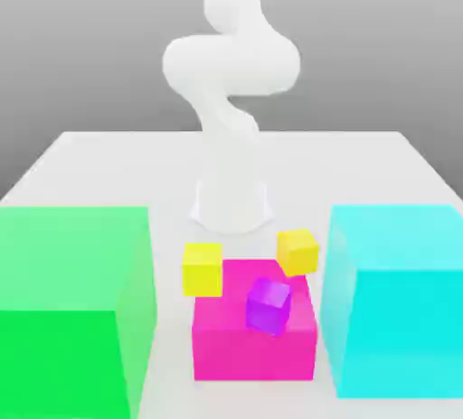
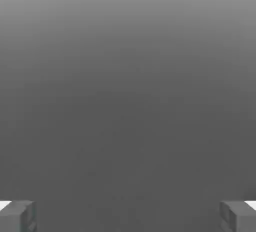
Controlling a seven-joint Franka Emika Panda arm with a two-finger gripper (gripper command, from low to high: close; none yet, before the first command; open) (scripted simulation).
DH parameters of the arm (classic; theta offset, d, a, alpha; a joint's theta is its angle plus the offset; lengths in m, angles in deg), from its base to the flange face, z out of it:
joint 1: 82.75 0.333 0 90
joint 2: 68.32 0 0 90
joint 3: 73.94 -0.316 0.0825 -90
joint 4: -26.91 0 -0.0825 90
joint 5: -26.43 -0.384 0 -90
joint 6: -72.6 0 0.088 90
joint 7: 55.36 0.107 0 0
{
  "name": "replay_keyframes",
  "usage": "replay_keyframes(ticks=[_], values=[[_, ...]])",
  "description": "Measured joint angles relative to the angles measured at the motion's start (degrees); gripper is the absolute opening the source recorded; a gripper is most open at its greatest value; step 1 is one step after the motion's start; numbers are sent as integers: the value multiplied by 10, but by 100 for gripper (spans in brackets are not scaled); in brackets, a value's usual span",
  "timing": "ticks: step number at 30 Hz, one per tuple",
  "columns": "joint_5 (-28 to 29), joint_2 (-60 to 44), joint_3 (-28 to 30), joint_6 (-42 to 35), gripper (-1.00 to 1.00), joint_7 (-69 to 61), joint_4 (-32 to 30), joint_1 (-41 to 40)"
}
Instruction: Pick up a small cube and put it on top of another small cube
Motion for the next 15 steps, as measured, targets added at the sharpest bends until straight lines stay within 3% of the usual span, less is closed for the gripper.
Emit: replay_keyframes(ticks=[6, 15], values=[[43, -120, 81, 10, 0, -95, 15, -37], [65, -264, 194, 44, 0, -216, 2, -91]])
